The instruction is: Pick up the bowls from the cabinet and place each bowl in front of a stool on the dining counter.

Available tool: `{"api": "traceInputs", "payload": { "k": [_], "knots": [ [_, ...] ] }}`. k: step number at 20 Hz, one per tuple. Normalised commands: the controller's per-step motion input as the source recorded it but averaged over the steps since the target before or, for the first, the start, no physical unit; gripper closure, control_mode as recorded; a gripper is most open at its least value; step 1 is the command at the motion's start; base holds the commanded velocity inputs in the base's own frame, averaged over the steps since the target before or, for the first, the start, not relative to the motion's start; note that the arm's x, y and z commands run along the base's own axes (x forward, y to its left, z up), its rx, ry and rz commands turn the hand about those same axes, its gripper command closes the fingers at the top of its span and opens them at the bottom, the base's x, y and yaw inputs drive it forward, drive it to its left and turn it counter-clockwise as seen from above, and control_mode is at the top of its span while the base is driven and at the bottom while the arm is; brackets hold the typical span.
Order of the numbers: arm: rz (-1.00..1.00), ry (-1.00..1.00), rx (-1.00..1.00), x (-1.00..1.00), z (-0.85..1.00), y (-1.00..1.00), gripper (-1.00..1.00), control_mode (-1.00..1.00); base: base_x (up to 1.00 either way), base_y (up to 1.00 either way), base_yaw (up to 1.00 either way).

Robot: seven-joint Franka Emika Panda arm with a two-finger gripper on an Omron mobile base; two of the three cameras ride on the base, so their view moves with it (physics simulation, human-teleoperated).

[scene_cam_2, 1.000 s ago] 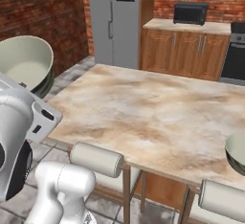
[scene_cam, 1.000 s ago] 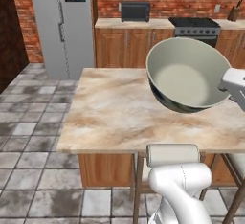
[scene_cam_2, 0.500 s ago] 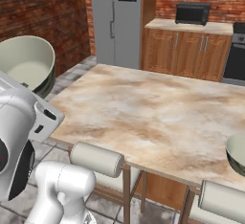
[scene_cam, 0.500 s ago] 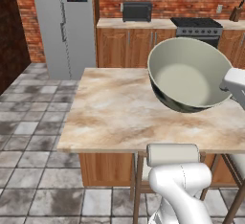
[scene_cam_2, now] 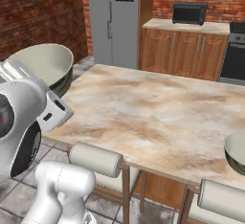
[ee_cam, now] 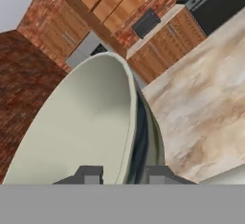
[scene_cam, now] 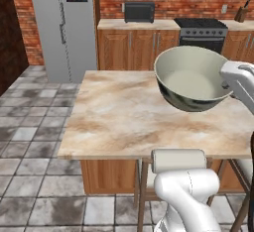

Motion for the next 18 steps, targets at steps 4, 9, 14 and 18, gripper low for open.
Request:
{"api": "traceInputs", "payload": {
  "k": [4,9,14,18],
  "knots": [
    [-0.18,0.42,0.00,0.37,0.00,-0.45,1.00,-1.00,0.00,0.00,0.00],
    [-0.08,0.12,0.00,0.08,-0.19,-0.40,1.00,-1.00,0.00,0.00,0.00],
    [0.00,-0.07,0.00,0.00,-0.67,-0.05,1.00,-1.00,0.00,0.00,0.00],
    [0.00,-0.17,0.00,0.21,-0.79,-0.06,1.00,-1.00,0.00,0.00,0.00]
  ]
}}
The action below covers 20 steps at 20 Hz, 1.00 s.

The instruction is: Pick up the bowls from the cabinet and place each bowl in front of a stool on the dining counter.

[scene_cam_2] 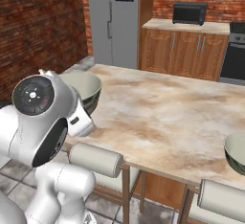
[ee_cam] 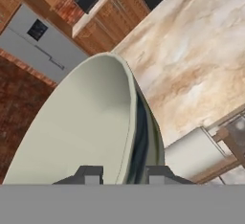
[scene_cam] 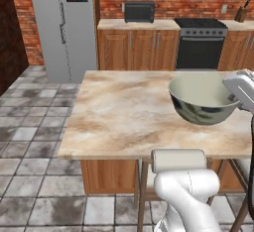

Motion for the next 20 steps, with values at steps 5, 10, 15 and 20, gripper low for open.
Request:
{"api": "traceInputs", "payload": {
  "k": [5,10,15,20],
  "knots": [
    [0.01,-0.06,0.02,0.44,-0.37,-0.23,1.00,-1.00,0.00,0.00,0.00],
    [0.00,0.26,0.05,0.55,-0.01,-0.49,1.00,-1.00,0.00,0.00,0.00],
    [0.01,0.33,0.03,0.53,0.00,-0.53,1.00,-1.00,0.00,0.00,0.00],
    [0.11,0.15,0.01,0.38,-0.21,-0.27,1.00,-1.00,0.00,0.00,0.00]
  ]
}}
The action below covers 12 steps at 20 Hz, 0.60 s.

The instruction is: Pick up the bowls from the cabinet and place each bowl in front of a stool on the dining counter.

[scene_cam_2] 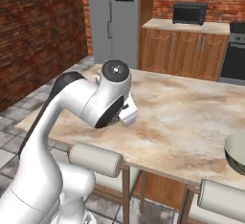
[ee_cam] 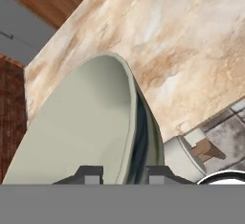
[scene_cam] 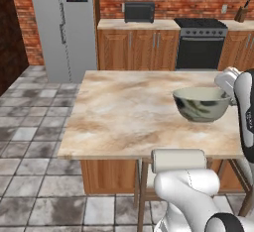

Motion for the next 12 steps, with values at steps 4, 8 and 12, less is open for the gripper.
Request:
{"api": "traceInputs", "payload": {
  "k": [4,8,12],
  "knots": [
    [0.09,-0.05,0.00,0.14,-0.50,0.00,1.00,-1.00,0.00,0.00,0.00],
    [0.09,-0.10,0.00,0.24,-0.46,0.00,1.00,-1.00,0.00,0.00,0.00],
    [0.07,-0.08,0.00,0.34,-0.42,0.00,1.00,-1.00,0.00,0.00,0.00]
  ]
}}
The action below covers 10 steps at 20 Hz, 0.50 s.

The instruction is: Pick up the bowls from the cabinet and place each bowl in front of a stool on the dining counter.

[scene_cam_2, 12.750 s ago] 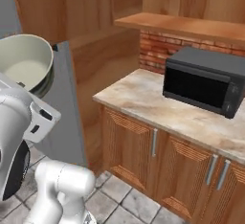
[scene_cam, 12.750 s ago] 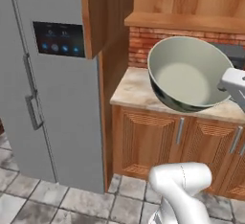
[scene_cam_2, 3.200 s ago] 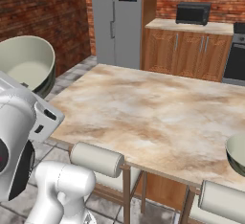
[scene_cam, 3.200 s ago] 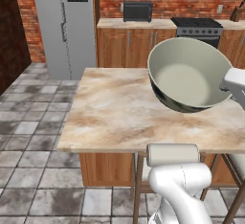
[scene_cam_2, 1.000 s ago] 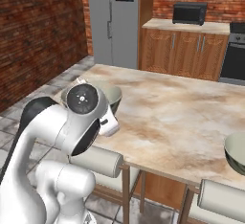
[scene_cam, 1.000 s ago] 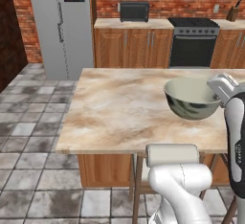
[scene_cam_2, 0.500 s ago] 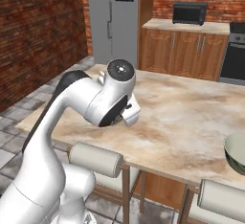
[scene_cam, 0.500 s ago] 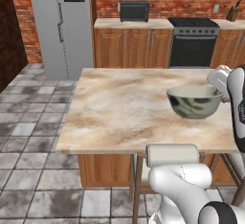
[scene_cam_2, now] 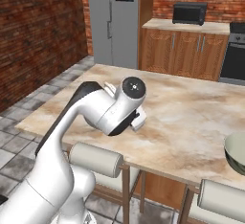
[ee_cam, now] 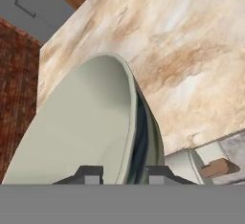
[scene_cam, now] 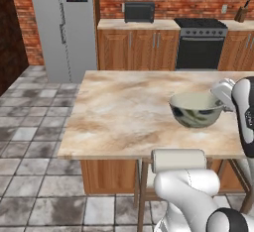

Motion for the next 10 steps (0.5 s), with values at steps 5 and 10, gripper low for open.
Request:
{"api": "traceInputs", "payload": {
  "k": [5,10],
  "knots": [
    [0.00,-0.01,0.00,0.51,-0.28,0.00,1.00,-1.00,0.00,0.00,0.00],
    [0.00,0.00,0.00,0.53,-0.27,0.00,1.00,-1.00,0.00,0.00,0.00]
  ]
}}
